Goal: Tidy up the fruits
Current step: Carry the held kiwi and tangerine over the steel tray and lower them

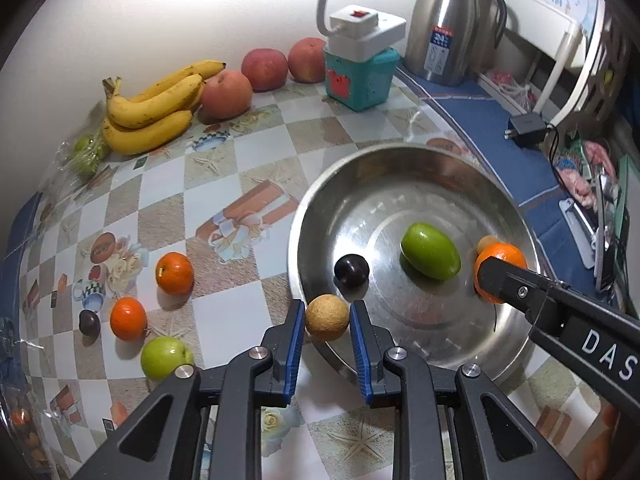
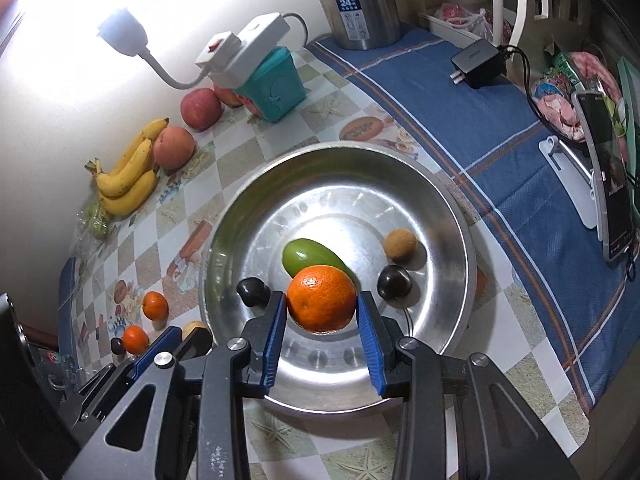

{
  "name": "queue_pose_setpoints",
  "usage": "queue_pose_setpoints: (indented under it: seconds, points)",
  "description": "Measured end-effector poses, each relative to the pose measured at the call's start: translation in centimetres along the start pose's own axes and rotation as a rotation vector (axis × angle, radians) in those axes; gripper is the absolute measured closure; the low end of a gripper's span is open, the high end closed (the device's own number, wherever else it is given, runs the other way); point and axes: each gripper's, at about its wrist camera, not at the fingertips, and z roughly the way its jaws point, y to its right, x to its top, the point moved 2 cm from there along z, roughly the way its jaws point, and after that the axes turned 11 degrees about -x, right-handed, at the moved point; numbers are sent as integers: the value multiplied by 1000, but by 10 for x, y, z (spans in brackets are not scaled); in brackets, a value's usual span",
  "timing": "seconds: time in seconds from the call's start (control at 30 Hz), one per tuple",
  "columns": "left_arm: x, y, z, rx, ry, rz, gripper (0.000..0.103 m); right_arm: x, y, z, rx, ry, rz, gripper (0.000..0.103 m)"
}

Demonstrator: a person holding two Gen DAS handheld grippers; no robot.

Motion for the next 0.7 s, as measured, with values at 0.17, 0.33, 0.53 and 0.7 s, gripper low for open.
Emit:
queue_pose_setpoints:
  seconds: [0.17, 0.33, 0.53, 0.7]
  points:
    - [-3, 4, 9, 11, -19, 13, 78, -4, 4, 8, -9, -30, -2, 66]
    - [-6, 7, 16, 23, -34, 26, 78, -5, 6, 15, -12, -54, 2, 66]
    - [-8, 10, 21, 27, -45, 35, 78, -8, 7, 22, -15, -81, 3, 66]
    - [-10, 13, 26, 28, -60, 48, 78, -10, 7, 26, -20, -98, 5, 65]
